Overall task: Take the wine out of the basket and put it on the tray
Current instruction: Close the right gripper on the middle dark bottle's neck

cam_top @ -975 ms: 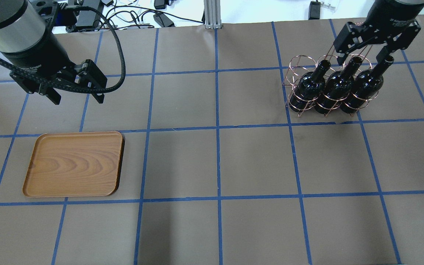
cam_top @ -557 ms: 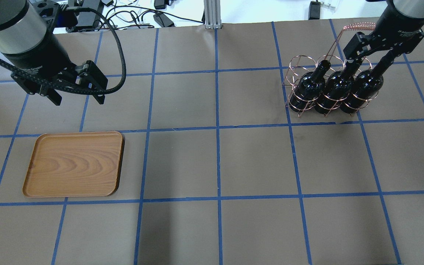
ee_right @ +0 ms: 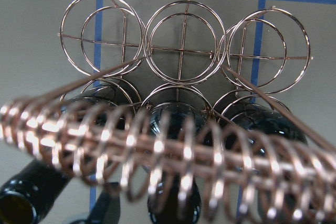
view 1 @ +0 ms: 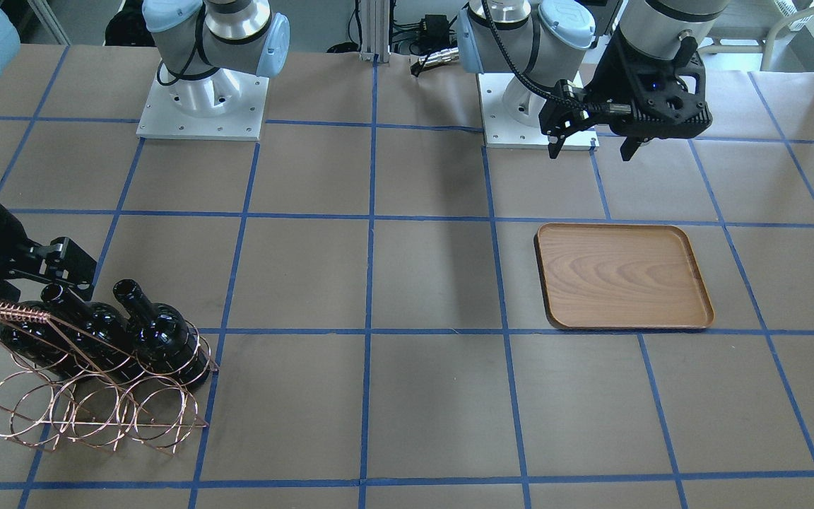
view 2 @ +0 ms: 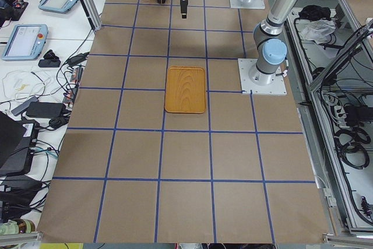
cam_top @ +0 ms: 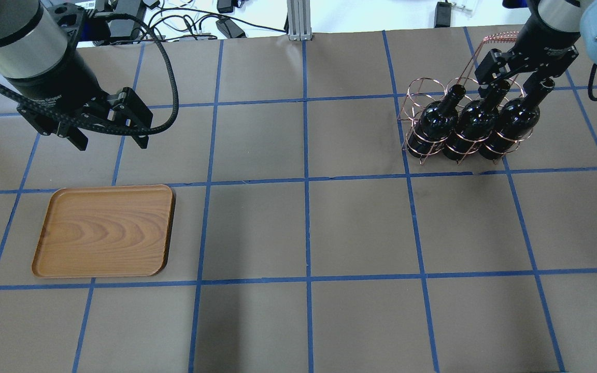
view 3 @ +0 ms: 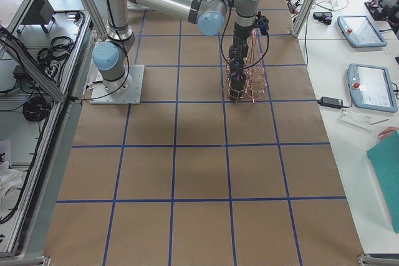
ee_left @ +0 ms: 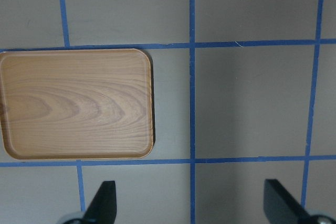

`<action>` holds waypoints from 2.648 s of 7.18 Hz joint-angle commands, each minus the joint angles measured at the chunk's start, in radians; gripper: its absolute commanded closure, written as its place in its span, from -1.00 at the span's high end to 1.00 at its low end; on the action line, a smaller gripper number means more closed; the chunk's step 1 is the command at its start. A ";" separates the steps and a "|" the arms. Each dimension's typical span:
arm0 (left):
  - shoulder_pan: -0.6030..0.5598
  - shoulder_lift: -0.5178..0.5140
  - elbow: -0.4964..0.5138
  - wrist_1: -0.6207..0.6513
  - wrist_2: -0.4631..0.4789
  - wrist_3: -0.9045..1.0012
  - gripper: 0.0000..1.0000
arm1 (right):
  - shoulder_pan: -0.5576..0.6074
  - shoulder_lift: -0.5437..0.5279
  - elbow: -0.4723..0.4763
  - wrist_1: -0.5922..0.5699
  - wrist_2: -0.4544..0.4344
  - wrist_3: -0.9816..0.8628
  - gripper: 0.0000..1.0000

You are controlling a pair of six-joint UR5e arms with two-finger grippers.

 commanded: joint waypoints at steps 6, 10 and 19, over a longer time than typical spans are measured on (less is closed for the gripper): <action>0.000 0.000 -0.001 0.003 0.000 0.004 1.00 | 0.047 0.028 -0.001 -0.018 -0.021 0.050 0.50; 0.000 0.000 0.000 0.003 0.000 0.004 1.00 | 0.039 0.028 -0.001 -0.007 -0.056 0.044 0.11; 0.011 0.000 -0.002 0.004 0.000 0.006 1.00 | 0.042 -0.002 -0.081 0.084 -0.053 0.053 -0.88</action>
